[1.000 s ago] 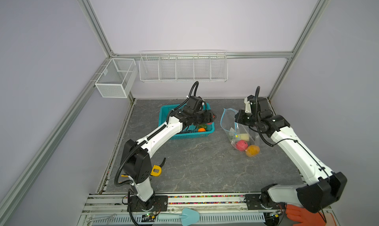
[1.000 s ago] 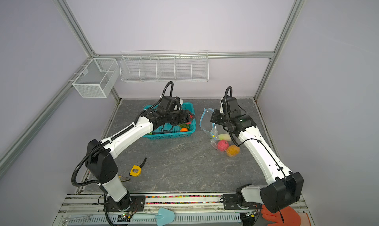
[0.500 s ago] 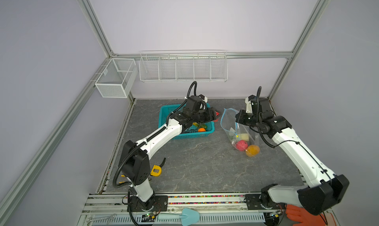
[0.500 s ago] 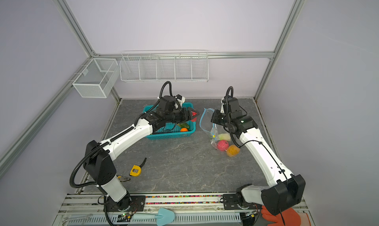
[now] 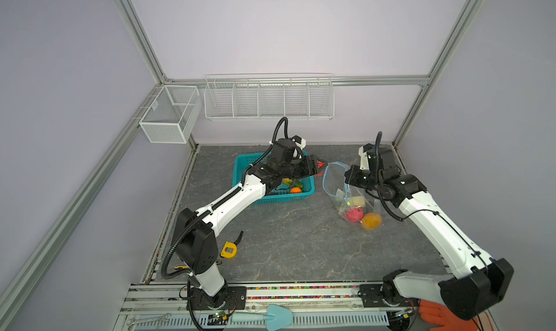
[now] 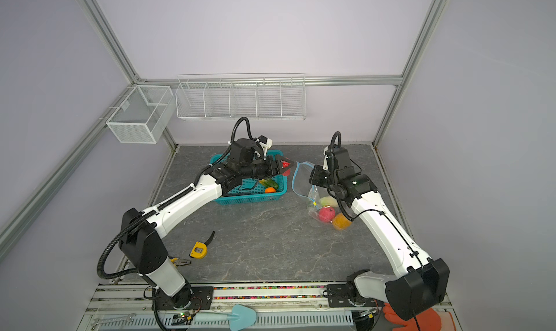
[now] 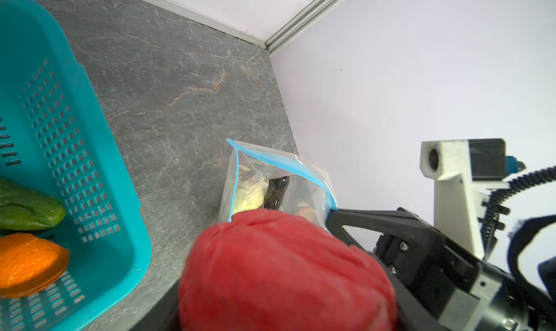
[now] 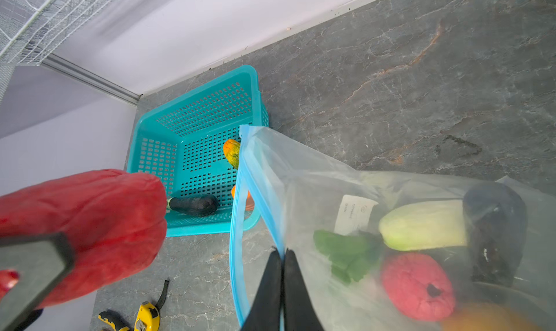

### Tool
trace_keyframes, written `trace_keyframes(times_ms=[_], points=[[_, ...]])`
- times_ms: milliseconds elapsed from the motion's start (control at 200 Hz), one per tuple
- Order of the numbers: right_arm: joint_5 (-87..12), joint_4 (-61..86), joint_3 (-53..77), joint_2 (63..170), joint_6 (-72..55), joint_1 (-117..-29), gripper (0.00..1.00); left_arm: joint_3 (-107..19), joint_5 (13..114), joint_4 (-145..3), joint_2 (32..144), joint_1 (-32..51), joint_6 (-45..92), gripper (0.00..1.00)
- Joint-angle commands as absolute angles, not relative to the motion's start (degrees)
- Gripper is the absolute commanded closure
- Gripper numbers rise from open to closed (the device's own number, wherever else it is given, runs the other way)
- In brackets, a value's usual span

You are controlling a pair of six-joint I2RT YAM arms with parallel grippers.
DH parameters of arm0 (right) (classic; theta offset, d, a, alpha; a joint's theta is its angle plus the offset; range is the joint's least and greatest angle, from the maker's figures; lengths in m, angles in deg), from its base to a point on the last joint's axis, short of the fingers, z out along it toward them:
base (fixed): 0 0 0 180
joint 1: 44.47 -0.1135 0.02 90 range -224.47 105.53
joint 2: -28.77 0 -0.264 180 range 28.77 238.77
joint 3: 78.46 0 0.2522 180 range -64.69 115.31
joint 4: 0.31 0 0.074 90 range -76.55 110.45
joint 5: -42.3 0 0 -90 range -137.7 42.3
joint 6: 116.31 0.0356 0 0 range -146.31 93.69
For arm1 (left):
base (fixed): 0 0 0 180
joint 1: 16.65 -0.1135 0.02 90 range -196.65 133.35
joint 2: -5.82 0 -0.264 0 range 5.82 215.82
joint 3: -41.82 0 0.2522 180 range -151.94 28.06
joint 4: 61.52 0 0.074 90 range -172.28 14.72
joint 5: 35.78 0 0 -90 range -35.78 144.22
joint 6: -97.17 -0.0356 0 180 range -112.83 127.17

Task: Place the food in the zip-top bag and seal the zipper
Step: 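Lift the red pepper and carry it toward the bag opening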

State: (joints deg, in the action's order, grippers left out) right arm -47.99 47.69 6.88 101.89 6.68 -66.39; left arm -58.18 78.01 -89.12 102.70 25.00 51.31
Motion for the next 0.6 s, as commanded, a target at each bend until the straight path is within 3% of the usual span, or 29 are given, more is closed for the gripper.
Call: trace_keyframes(times_ms=[0,595], points=[[-47.4,46.0,5.8,101.0,7.5,-66.8,0.93,-60.1,79.5,-89.0,102.8,25.4,51.2,0.59],[-46.3,44.5,5.0,100.0,7.5,-66.8,0.93,-69.3,81.4,-89.9,109.9,28.6,52.4,0.57]])
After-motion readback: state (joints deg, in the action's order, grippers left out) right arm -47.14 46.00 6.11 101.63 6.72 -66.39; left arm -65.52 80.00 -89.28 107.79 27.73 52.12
